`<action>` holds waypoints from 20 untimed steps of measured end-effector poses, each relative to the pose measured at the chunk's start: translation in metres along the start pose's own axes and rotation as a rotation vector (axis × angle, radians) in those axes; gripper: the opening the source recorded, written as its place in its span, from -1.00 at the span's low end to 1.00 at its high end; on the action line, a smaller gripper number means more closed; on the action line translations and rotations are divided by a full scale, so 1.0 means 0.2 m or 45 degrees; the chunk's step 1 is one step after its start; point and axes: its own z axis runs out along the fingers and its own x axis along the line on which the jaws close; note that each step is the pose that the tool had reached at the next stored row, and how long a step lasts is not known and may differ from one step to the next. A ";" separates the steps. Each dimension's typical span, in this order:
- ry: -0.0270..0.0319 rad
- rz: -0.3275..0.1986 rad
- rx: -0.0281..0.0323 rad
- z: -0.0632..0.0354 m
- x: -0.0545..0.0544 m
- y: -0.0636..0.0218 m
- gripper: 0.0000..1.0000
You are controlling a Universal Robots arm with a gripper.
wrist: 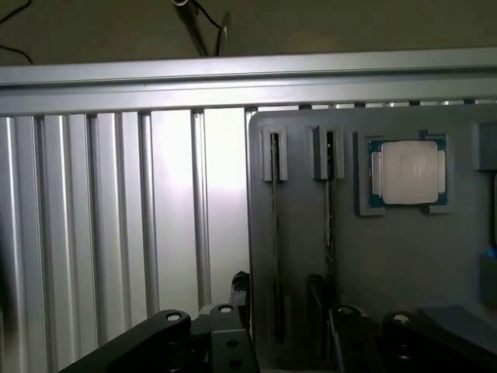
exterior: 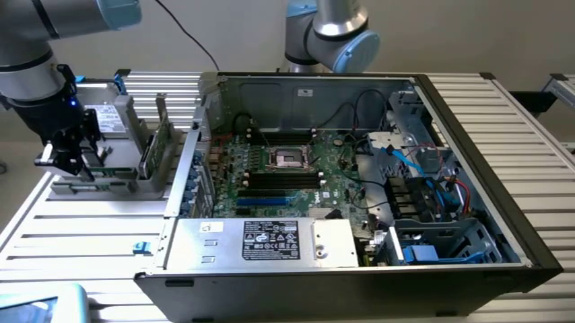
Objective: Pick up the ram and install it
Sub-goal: 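Pick up the ram and move it above insertion slot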
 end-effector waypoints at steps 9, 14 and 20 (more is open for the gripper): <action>-0.0001 0.000 0.0067 0.053 0.00 0.012 -0.15; -0.0015 -0.001 0.0369 0.075 0.00 0.020 -0.15; -0.0007 -0.051 0.0382 0.106 0.00 0.026 -0.15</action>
